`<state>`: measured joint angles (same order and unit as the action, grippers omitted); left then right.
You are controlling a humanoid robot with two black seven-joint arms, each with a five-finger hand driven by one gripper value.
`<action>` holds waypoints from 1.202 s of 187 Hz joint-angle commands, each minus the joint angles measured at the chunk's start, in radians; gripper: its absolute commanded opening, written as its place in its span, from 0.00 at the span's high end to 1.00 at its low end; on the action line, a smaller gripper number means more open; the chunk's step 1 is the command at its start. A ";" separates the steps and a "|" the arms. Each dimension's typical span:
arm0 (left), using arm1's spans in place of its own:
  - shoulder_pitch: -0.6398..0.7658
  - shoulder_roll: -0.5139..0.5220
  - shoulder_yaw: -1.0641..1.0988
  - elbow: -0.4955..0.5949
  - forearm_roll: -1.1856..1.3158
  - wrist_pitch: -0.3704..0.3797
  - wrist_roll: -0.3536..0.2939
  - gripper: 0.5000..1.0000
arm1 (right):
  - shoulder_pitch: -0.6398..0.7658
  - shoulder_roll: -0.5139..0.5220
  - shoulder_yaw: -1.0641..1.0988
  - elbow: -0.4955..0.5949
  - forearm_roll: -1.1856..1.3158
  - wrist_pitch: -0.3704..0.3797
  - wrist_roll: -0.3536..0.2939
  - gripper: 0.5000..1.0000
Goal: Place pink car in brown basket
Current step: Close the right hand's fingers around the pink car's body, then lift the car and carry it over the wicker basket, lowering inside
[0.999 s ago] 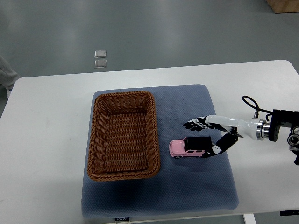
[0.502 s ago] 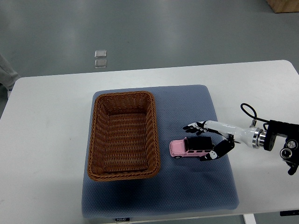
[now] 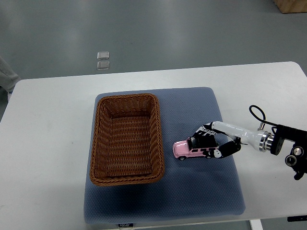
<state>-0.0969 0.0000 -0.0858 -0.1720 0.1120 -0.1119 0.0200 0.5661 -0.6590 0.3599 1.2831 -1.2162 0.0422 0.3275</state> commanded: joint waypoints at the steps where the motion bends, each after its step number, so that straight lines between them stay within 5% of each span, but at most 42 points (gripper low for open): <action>1: 0.000 0.000 0.001 0.000 0.000 0.000 0.000 0.00 | 0.004 -0.005 0.002 -0.002 -0.005 -0.004 0.001 1.00; 128: 0.000 0.000 0.003 0.002 0.000 0.000 0.000 0.00 | 0.248 -0.059 0.007 0.024 0.118 0.030 0.005 1.00; 225: 0.000 0.000 0.001 -0.004 0.000 0.000 0.000 0.00 | 0.460 0.346 -0.233 -0.251 0.193 0.035 0.002 1.00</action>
<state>-0.0966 0.0000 -0.0853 -0.1747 0.1120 -0.1121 0.0200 1.0203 -0.3946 0.1502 1.0903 -1.0212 0.0770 0.3298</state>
